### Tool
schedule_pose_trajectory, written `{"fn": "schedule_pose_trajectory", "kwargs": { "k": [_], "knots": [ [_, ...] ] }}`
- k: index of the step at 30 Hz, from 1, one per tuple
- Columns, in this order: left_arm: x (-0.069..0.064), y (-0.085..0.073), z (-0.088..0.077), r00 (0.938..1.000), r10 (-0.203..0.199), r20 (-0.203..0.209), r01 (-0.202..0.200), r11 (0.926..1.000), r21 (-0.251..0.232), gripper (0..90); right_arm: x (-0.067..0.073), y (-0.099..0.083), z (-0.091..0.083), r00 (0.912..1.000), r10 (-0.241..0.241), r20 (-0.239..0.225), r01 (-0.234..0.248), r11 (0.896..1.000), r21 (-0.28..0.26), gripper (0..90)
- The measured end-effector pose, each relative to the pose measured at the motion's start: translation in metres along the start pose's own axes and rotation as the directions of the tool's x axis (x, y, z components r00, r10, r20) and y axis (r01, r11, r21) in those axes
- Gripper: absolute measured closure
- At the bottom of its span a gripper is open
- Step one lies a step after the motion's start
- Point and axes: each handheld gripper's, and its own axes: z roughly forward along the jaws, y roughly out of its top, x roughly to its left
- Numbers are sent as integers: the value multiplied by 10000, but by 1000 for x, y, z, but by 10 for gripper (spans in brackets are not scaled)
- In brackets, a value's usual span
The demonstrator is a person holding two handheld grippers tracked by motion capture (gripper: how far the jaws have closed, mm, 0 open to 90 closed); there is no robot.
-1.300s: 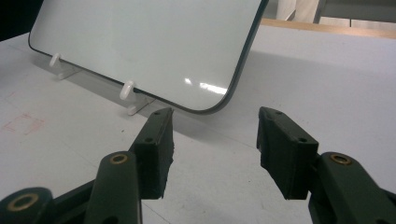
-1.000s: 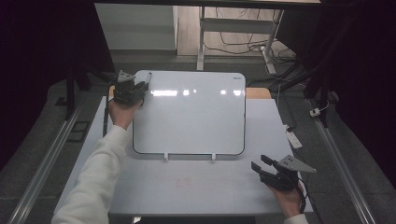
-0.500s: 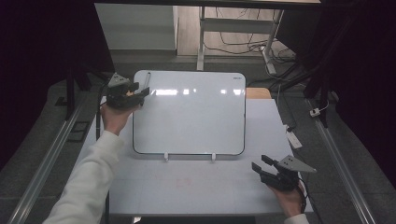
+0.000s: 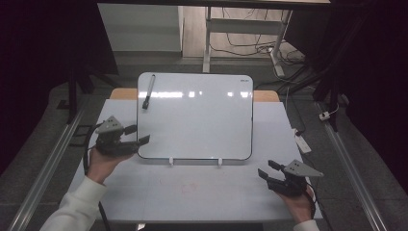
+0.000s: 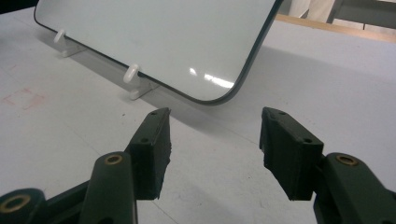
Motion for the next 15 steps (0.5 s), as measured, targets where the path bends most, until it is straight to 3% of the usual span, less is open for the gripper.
{"fn": "schedule_pose_trajectory", "kwargs": {
  "k": [4, 11, 15],
  "knots": [
    [-8, -24, -7, 9994, -251, 220, 247, 9995, 206, 309, 1, 0, 1, 9998, -176, -70, 177, 9998, 41, 427],
    [-23, -57, -14, 9985, -243, 495, 208, 9973, 704, 296, 2, 1, 1, 9986, -526, -47, 526, 9986, 107, 427],
    [-29, -70, -20, 9975, -338, 623, 294, 9972, 694, 290, 2, 3, 1, 9977, -675, 20, 675, 9977, 66, 424]
  ]
}}
